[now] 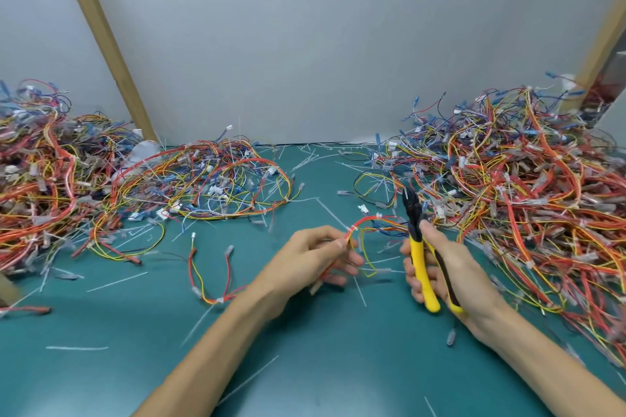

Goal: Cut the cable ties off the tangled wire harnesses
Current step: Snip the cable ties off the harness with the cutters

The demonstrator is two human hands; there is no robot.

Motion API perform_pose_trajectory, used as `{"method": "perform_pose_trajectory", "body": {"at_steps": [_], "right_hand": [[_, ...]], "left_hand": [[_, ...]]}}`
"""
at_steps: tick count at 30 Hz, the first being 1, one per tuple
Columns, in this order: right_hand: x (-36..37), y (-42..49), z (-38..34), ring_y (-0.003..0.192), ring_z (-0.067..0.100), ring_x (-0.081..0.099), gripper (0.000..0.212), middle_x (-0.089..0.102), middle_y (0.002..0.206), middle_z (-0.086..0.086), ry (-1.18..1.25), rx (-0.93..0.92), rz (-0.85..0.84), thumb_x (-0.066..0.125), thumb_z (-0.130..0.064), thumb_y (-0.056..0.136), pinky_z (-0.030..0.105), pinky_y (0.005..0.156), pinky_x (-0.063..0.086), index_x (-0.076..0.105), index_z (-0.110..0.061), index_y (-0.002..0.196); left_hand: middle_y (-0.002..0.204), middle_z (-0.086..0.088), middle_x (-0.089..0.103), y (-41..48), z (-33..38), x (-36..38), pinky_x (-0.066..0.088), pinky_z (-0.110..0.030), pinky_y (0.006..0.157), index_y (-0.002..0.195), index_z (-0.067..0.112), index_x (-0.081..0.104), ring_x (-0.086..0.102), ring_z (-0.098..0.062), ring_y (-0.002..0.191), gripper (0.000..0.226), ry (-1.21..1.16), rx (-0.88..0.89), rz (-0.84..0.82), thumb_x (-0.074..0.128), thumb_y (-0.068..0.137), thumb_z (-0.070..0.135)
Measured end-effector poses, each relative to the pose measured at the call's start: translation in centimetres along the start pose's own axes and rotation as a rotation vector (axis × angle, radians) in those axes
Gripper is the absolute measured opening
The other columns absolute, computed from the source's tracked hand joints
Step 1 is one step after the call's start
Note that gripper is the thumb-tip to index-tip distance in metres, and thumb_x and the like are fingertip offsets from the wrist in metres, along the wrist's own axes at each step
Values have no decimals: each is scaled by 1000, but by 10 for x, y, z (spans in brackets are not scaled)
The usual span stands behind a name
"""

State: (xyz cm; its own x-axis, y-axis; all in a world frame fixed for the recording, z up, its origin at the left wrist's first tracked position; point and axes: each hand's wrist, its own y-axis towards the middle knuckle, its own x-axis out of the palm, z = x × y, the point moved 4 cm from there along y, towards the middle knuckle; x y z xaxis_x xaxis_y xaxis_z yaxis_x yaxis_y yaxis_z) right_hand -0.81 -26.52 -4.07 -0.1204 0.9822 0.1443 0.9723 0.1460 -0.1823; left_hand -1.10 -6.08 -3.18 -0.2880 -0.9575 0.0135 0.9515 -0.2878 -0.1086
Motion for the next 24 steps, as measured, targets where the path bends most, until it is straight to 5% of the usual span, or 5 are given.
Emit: {"method": "perform_pose_trajectory", "body": {"at_steps": [6,11,14,17,24], "right_hand": [[0,4,-1,58,24,58,57,61,71,14,50,-12,-11,57,-62,77,35,50,52,74,-8,87],[15,23,-12,58,22,61,64,66,75,10,-62,25,-42,57,-63,79,35,52,55,71,-4,100],[32,39,-25,58,18,62,48,69,74,5,-142,-16,-30,55,-56,90,30,51,55,72,-11,93],[47,50,-32,57,16,62,44,68,71,2,-174,-7,-17,54,-55,93,29,50,55,73,-16,89],[42,47,-23,57,14,44,41,51,69,1,10,151,-54,69,-41,77,27,55,36,62,-12,105]], "left_hand": [[98,-13,70,-9,2,0,55,-30,74,119,8,62,67,-22,82,30,-102,-9,-253,48,99,26],[99,-14,72,-9,-3,1,56,-31,76,105,16,71,70,-26,86,18,-136,19,-302,63,92,25],[107,-8,72,-3,-6,-1,55,-30,87,101,21,74,67,-21,100,14,-101,97,-214,67,88,24],[107,1,73,2,-6,-4,51,-19,84,96,23,74,64,-8,94,13,-100,170,-101,68,85,25],[100,7,75,7,-1,-20,42,-7,80,101,8,69,63,0,92,18,-50,318,195,60,91,21]]}}
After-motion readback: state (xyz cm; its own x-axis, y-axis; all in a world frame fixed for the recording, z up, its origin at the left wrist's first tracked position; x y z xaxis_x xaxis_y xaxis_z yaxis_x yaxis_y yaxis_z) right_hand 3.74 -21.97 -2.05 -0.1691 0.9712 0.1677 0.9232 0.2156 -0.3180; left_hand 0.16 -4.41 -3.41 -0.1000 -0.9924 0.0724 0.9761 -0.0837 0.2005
